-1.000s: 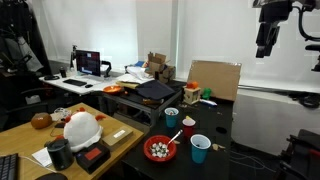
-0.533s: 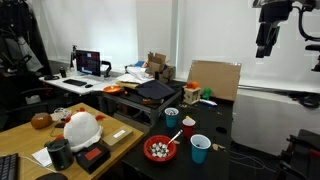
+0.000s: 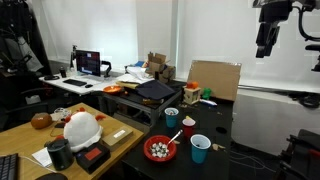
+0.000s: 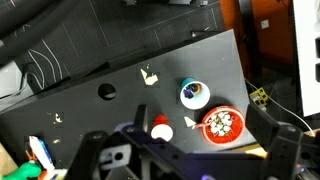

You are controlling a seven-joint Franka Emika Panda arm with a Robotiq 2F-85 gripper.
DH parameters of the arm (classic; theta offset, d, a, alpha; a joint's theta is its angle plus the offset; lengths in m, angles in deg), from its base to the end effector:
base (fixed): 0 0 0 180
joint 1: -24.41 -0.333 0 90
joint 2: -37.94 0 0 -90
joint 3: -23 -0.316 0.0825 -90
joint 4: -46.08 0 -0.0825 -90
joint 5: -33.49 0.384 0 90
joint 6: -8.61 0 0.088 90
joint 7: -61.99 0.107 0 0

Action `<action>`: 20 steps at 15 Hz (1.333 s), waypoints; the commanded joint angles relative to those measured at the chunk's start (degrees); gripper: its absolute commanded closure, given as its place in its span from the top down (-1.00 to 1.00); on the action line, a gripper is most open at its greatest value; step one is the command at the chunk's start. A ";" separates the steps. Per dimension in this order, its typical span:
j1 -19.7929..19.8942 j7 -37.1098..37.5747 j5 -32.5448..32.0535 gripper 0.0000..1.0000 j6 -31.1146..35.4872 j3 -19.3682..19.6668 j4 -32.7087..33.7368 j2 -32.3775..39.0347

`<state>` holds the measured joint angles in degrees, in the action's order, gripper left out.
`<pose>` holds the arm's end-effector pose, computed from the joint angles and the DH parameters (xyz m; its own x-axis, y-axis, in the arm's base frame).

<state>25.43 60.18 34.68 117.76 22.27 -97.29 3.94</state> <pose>0.3689 -0.0001 0.4842 0.9998 0.0175 -0.0035 0.0175 -0.9998 -0.0126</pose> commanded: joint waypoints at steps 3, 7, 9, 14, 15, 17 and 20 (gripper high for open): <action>-0.49 0.25 -0.25 1.00 -0.13 0.41 0.11 0.03; -0.49 0.25 -0.25 1.00 -0.13 0.41 0.11 0.03; -0.49 0.25 -0.25 1.00 -0.13 0.41 0.11 0.03; -0.56 -1.33 -0.76 1.00 2.33 0.75 2.39 6.36; -0.90 -1.85 -0.50 1.00 4.35 0.66 2.95 8.71; -1.39 -2.60 -0.08 1.00 8.38 0.39 4.29 13.31; -2.67 -3.47 1.30 1.00 13.87 0.20 7.12 21.26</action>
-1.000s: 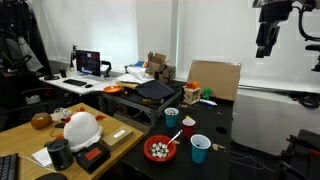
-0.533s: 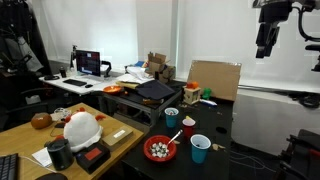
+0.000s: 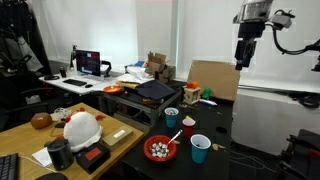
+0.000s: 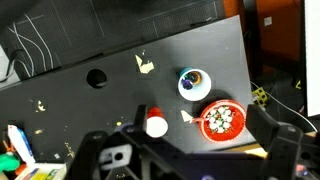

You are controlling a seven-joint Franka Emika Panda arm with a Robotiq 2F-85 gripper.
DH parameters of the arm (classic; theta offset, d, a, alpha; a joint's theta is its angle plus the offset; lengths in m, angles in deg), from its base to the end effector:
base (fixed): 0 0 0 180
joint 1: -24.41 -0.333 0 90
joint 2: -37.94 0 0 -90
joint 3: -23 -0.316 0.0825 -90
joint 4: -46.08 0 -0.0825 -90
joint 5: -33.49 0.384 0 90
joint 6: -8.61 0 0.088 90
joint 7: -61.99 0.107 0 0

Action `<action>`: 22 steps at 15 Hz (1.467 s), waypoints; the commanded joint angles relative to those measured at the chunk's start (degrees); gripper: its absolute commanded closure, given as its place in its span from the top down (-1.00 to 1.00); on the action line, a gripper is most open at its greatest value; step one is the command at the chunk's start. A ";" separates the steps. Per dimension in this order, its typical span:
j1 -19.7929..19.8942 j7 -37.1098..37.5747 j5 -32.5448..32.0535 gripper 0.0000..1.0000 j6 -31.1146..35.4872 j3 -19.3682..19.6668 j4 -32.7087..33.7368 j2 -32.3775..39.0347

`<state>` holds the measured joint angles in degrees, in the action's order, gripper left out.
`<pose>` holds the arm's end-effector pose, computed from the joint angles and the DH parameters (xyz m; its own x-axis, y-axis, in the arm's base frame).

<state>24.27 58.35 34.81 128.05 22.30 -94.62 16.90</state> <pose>0.4256 0.0075 0.4319 0.9978 0.0660 -0.0029 0.0659 -0.9977 -0.0159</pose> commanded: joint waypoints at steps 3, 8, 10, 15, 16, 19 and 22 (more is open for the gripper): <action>-2.56 -0.24 2.26 1.00 10.78 -0.91 8.28 19.00; -3.89 0.33 5.06 1.00 15.45 -2.95 17.84 35.57; -4.50 1.55 4.19 1.00 15.85 -3.74 22.00 41.27; -4.89 1.83 4.85 1.00 14.11 -4.83 32.50 52.48; -5.04 2.43 4.80 1.00 14.53 -4.77 34.18 54.38; -5.14 2.58 4.31 1.00 13.60 -4.88 39.56 60.21; -4.52 -3.37 2.00 1.00 9.43 -5.72 44.55 65.70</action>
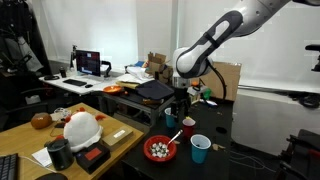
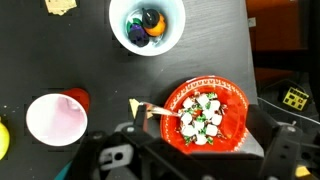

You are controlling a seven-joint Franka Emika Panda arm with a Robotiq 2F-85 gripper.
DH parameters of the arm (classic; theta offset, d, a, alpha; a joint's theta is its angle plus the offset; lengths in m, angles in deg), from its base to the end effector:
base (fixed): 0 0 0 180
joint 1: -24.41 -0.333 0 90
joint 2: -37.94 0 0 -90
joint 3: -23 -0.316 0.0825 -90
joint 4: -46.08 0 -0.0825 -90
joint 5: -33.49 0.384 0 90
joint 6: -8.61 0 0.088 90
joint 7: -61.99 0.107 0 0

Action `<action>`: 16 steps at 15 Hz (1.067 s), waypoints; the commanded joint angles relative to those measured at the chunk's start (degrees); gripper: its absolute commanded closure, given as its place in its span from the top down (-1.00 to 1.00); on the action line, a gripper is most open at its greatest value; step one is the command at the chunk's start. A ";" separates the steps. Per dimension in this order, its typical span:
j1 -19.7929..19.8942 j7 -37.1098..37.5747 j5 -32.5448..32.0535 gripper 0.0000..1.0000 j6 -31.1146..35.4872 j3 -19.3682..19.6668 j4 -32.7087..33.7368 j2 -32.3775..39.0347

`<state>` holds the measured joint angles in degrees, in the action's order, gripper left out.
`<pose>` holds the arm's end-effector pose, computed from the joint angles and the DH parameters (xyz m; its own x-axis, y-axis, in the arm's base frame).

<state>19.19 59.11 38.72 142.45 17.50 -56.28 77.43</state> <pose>0.6287 0.1173 0.1571 0.9779 0.1583 -0.1364 0.1417 -0.9821 -0.1241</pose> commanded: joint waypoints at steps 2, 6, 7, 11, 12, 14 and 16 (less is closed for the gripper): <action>0.50 -8.24 -4.16 1.00 -7.57 -1.12 8.83 8.05; -0.37 -15.48 -9.29 1.00 -10.39 -1.53 12.47 11.99; -0.38 -17.79 -10.59 1.00 -10.02 -2.11 12.80 12.41; -1.04 -25.70 -15.88 1.00 -8.90 -3.42 13.11 13.49; -1.43 -27.16 -17.55 1.00 -8.70 -3.37 12.99 13.53; -2.12 -29.41 -20.89 1.00 -8.18 -2.77 12.69 13.55; -2.45 -29.47 -23.42 1.00 -7.62 -2.04 13.30 14.17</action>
<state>17.33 31.54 18.45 134.82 14.48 -44.51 90.73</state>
